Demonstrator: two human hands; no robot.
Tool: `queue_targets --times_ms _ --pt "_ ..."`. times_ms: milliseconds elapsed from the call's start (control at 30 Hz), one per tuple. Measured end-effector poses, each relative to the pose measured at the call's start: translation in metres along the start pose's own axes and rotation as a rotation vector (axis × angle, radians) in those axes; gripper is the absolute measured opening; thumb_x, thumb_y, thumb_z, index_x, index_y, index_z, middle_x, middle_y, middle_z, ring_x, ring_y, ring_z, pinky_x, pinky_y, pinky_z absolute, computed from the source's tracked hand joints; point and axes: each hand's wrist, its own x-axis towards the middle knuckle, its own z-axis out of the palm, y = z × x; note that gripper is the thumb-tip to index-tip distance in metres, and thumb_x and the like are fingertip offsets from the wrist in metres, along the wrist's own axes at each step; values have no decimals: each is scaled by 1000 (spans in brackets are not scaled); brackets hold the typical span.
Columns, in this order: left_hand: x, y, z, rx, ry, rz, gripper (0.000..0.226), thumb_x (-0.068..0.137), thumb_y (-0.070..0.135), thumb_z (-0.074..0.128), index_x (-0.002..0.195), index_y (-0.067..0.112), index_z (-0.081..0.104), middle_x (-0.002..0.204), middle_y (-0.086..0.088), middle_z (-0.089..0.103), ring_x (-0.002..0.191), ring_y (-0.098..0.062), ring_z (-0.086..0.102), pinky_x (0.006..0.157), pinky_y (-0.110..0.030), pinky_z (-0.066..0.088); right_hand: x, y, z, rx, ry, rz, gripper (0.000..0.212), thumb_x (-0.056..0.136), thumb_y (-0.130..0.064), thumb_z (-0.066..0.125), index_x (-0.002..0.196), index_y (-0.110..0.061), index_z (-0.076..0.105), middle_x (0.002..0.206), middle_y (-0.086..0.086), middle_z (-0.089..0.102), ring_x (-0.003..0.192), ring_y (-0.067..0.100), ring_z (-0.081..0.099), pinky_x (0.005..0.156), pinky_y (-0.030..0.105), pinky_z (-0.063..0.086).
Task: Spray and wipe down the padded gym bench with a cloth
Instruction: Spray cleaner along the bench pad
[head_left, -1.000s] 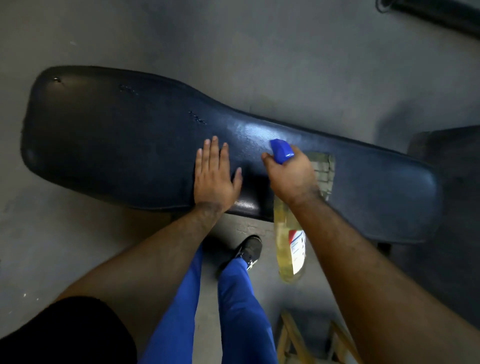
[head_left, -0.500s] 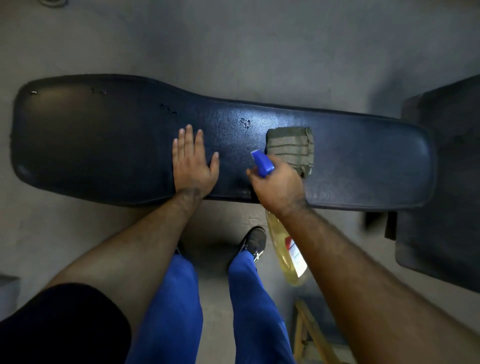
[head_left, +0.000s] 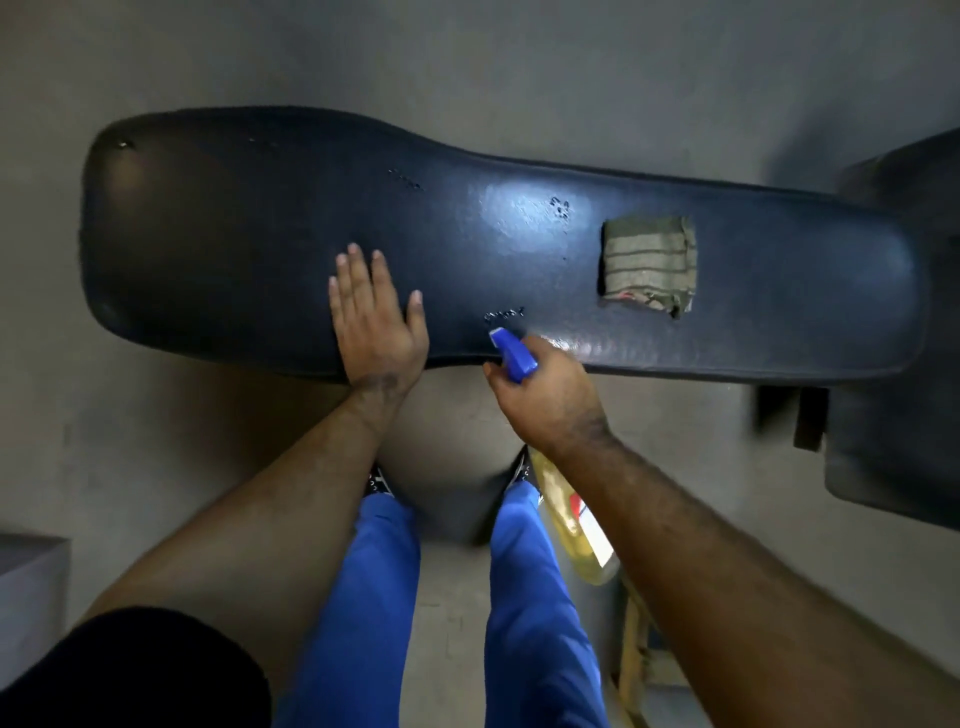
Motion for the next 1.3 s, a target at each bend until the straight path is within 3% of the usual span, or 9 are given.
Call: queue_targets --times_ms 167,267,367,633,733,867,1000,1167,1300 --pt "0 -63 -43 -37 84 -76 51 101 28 42 146 3 39 154 -18 35 146 -30 27 122 -43 17 -11 -46 22 -59 -89 -124 27 87 -45 65 80 -27 46 81 -1 56 75 22 51 67 29 37" --pt "14 -117 -56 25 98 -163 54 102 32 39 146 2 37 155 -20 32 147 -33 25 122 -47 17 -15 -73 47 -78 -127 -167 27 89 -45 64 81 -25 48 75 -5 53 72 19 51 64 29 35" --pt "20 -146 -50 61 80 -122 59 103 39 34 149 1 33 157 -21 29 148 -34 22 122 -48 16 -15 -90 75 -80 -113 -170 29 90 -45 64 79 -22 50 71 -5 50 69 20 49 62 29 34" --pt "19 -157 -62 -66 13 -66 58 103 38 34 149 2 34 158 -19 27 149 -30 20 123 -45 14 -27 -127 96 -64 -99 -196 29 89 -44 65 81 -19 53 77 3 59 74 24 57 65 35 48" --pt "26 -180 -76 -99 68 -75 56 102 35 37 148 3 36 157 -18 31 148 -30 24 122 -45 18 -21 -155 97 -28 -75 -225 28 89 -45 65 88 -18 57 83 5 63 78 28 62 72 43 55" --pt "55 -219 -84 -64 82 -304 63 101 43 35 151 4 31 159 -18 27 149 -31 20 122 -45 16 2 -204 109 -76 -71 -257 27 90 -45 63 86 -20 54 82 4 60 77 27 57 72 36 50" --pt "58 -230 -75 23 46 -301 69 101 49 28 153 4 25 160 -17 24 149 -32 18 122 -44 16 27 -231 124 -152 -58 -200 29 91 -47 60 82 -21 53 75 0 55 76 26 56 67 31 43" --pt "59 -231 -77 -14 31 -305 69 100 49 28 153 5 24 160 -17 23 149 -31 17 122 -44 16 34 -245 130 -181 -91 -226 25 90 -48 61 89 -24 55 88 8 66 84 29 63 74 38 54" --pt "52 -240 -85 -177 29 -307 64 102 45 31 153 6 26 161 -15 22 150 -28 16 120 -41 17 34 -275 134 -145 -157 -300 26 91 -47 63 97 -23 56 79 -2 57 78 18 57 62 27 40"
